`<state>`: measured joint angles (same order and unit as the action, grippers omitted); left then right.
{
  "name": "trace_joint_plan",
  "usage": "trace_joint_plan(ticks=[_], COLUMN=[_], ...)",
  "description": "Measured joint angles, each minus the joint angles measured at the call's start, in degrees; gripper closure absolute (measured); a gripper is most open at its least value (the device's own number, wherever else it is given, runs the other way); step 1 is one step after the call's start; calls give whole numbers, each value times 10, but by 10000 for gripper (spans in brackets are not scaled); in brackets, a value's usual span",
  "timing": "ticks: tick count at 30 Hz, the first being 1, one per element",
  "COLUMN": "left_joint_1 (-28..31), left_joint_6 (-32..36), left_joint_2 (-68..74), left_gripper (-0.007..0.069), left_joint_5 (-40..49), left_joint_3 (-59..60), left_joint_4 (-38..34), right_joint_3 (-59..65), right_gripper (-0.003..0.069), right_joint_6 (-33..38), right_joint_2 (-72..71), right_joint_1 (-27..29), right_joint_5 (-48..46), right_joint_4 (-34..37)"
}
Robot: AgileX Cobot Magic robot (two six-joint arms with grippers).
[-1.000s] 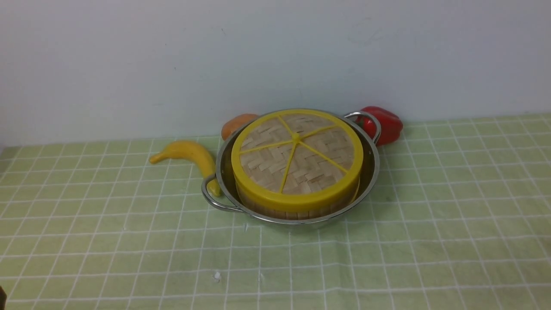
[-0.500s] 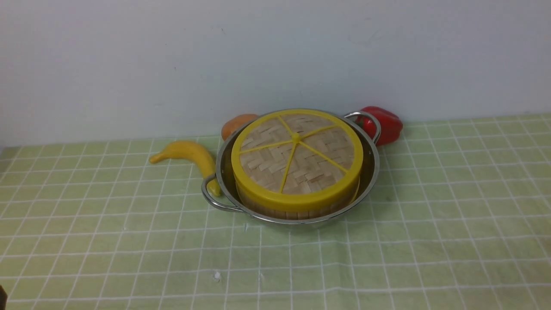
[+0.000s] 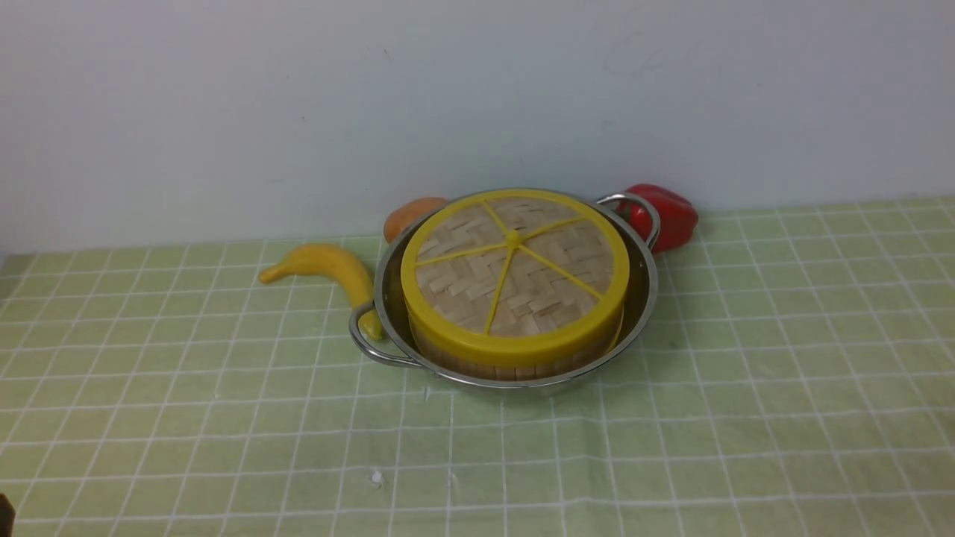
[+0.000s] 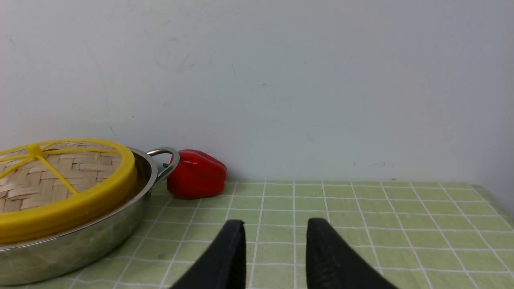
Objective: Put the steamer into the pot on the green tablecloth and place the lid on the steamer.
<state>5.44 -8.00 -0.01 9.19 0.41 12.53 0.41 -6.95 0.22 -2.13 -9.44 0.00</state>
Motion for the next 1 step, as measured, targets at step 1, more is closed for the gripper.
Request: trace_joint_plan(ticks=[1], left_joint_1=[0], left_joint_6=[0], left_joint_2=[0], left_gripper=[465], left_joint_5=[0], left_joint_3=[0], left_joint_4=[0], right_joint_3=[0], right_gripper=[419], right_joint_6=[0], right_joint_2=[0], right_joint_1=[0], right_joint_5=[0], right_joint_4=[0])
